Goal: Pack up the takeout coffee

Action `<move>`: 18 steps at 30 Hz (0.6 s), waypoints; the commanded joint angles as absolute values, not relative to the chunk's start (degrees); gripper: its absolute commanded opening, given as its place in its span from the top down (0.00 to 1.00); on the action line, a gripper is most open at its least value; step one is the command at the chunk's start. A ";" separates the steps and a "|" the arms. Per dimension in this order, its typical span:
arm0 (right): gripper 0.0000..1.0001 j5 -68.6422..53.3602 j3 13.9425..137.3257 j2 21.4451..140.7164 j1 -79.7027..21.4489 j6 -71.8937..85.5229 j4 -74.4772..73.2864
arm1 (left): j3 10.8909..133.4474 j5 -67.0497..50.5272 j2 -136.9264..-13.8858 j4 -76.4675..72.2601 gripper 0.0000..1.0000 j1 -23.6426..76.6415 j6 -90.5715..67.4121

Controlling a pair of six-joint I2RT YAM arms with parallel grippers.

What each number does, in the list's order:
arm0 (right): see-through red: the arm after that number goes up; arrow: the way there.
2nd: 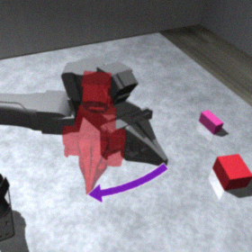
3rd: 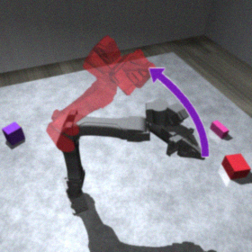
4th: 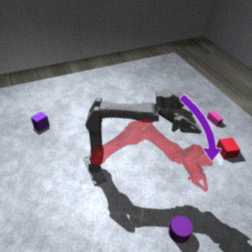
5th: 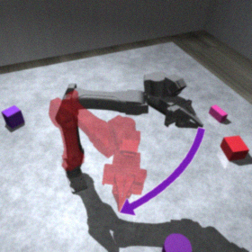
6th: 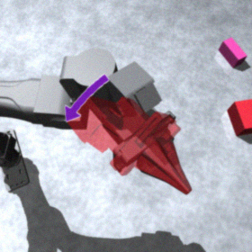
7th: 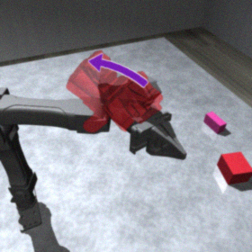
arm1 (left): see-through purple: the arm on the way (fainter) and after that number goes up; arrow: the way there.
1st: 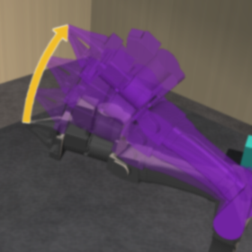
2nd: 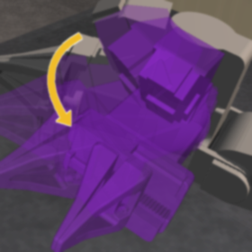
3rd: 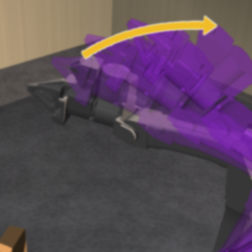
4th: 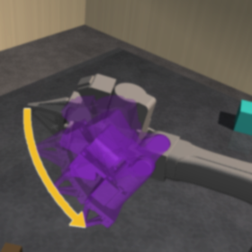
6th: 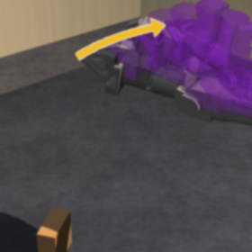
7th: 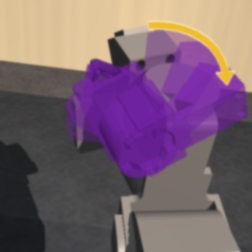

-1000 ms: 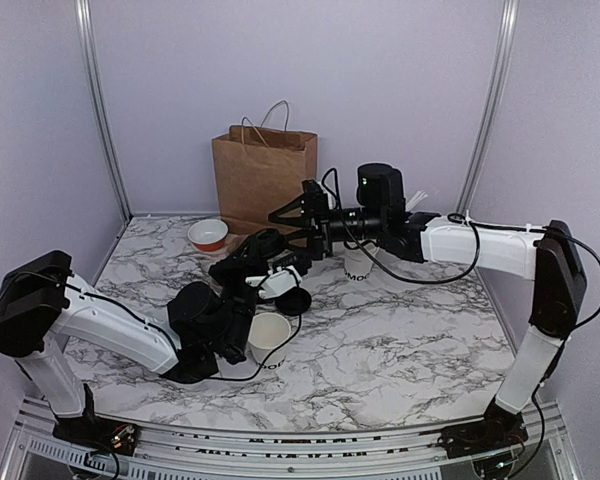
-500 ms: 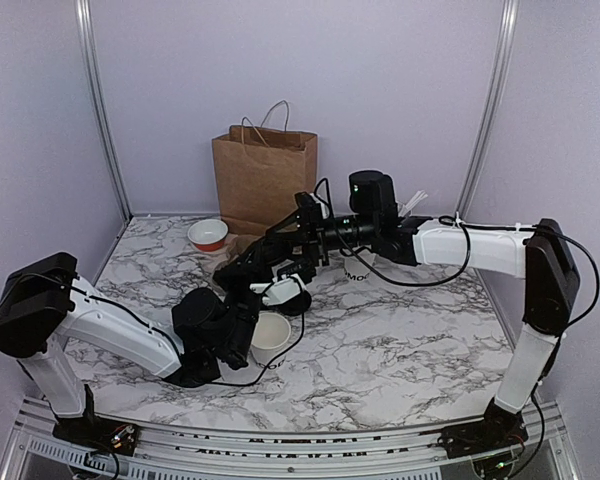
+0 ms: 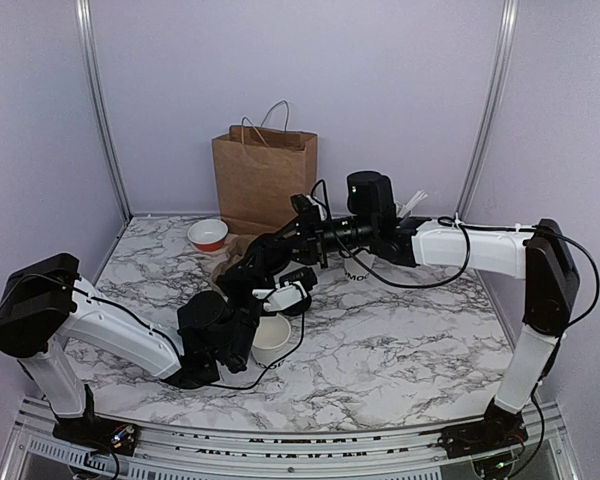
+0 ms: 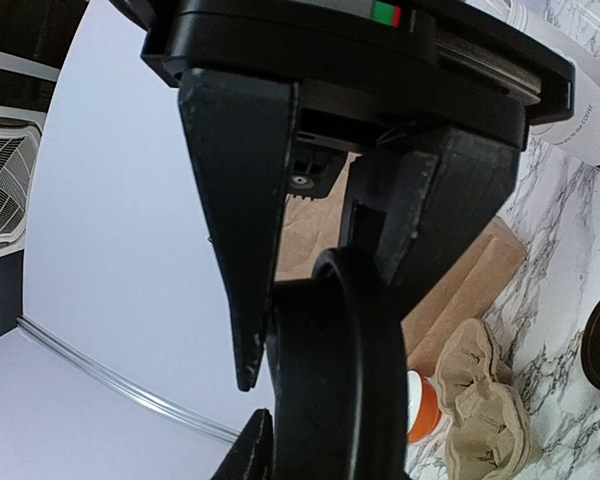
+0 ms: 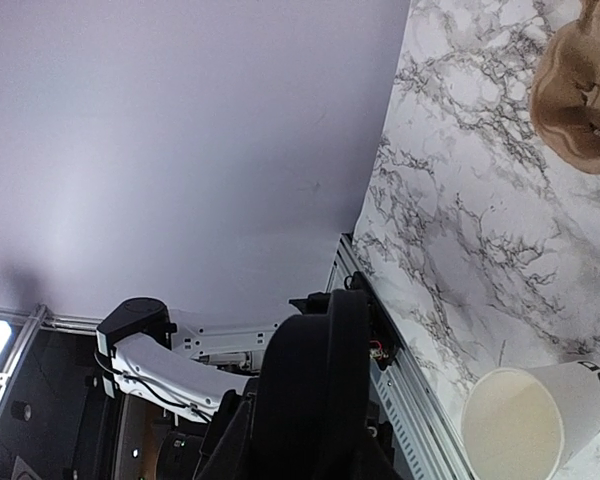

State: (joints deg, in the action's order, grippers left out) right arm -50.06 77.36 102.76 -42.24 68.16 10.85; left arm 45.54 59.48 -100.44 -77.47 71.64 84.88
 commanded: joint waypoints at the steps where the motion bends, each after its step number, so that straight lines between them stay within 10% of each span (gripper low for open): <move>1: 0.85 -48.62 77.66 102.88 -42.51 67.50 12.41 | 45.36 60.02 -98.93 -77.72 0.69 71.98 81.71; 18: 0.89 -42.04 71.19 100.21 -40.41 69.22 23.32 | 43.38 62.49 -87.88 -54.01 0.08 72.71 64.64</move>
State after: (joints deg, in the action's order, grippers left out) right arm -45.30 72.64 102.45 -42.11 68.99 18.76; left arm 43.79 60.99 -91.31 -61.34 71.72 71.05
